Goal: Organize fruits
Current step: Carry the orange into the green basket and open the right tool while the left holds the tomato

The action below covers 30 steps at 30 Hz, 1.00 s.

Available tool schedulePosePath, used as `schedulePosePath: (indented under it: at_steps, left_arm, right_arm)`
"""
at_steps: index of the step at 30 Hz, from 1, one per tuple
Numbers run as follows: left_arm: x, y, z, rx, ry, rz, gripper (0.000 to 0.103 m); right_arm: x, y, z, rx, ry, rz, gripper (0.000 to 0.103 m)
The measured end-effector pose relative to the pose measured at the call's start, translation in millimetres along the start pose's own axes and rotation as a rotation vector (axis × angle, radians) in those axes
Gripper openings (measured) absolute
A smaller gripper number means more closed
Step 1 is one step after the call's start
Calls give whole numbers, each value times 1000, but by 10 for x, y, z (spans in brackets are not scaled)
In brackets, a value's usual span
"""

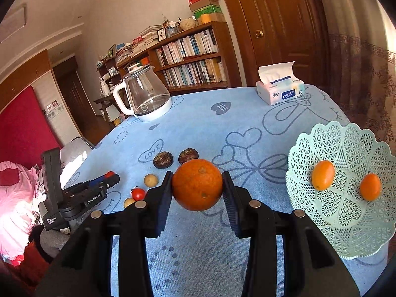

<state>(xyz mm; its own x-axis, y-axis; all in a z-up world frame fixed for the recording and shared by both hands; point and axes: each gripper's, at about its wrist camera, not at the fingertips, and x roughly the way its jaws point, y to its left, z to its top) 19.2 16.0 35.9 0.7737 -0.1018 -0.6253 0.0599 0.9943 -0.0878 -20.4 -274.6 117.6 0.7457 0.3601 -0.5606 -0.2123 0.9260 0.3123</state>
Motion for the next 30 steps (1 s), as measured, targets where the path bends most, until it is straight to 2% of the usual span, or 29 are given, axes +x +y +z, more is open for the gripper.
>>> schedulePosePath:
  at_steps: [14,20,30]
  left_arm:
    - [-128,-72,19,21,-2,-5,29]
    - [-195,-143,41,21,2,-35,29]
    - [-389,-306,127,40,-20,-82,29]
  right_arm:
    - [-587,-696,267,182,-156,-149,41]
    - [-644,-947,271,257,-147,-234,41]
    - [-558,-1302,186,348,-110,-294,41]
